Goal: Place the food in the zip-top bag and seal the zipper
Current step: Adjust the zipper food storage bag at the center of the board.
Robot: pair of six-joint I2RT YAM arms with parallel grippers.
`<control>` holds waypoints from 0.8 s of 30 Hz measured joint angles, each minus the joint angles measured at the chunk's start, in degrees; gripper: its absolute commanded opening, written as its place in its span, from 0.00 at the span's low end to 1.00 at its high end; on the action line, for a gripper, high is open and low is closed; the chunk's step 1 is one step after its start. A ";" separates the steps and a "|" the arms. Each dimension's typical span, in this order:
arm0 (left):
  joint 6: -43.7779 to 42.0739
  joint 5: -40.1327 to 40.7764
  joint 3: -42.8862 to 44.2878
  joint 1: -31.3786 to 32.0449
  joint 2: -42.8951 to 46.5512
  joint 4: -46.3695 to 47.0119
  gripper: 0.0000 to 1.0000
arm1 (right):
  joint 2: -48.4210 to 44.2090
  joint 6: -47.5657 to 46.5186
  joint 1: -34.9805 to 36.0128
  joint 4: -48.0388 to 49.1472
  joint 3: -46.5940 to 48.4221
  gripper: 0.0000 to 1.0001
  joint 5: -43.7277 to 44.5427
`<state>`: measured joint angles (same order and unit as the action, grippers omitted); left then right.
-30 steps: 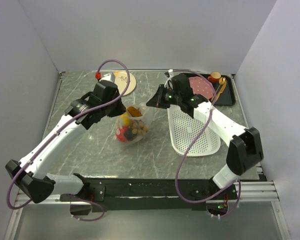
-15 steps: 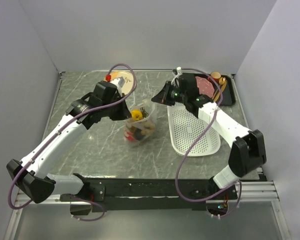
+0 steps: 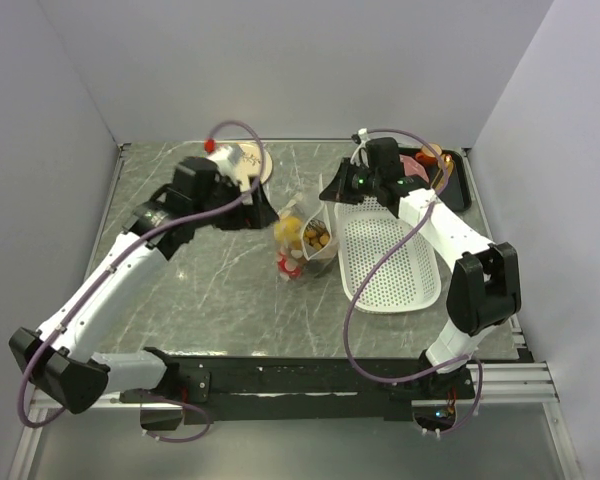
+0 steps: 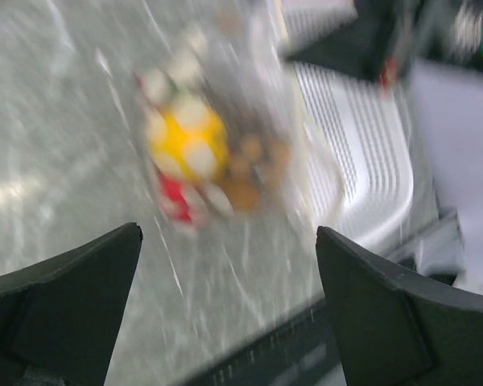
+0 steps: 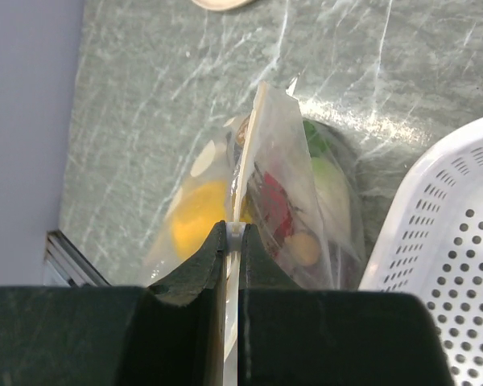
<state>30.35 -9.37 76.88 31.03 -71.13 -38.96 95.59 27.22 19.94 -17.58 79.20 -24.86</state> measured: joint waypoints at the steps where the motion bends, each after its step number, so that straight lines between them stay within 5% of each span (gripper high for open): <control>1: -0.26 -0.31 0.00 -2.32 -0.17 2.03 0.96 | -0.04 -0.52 -0.02 -0.09 -0.17 0.00 -0.31; 6: -1.66 -8.20 1.49 -11.89 -9.62 16.06 0.97 | -0.39 -3.72 -0.02 -0.31 -0.57 0.00 -2.27; 14: -2.03 -33.35 12.24 -12.63 -40.28 37.29 0.93 | -0.96 -6.56 -0.02 -0.31 -0.50 0.00 -6.32; 24: 12.79 -48.57 11.69 -12.92 -49.22 67.58 0.86 | -1.42 -6.71 -0.02 0.42 -0.46 0.00 -13.49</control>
<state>43.13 -57.93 88.58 18.11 -120.36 28.62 94.17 20.51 19.92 -17.17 78.74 -38.35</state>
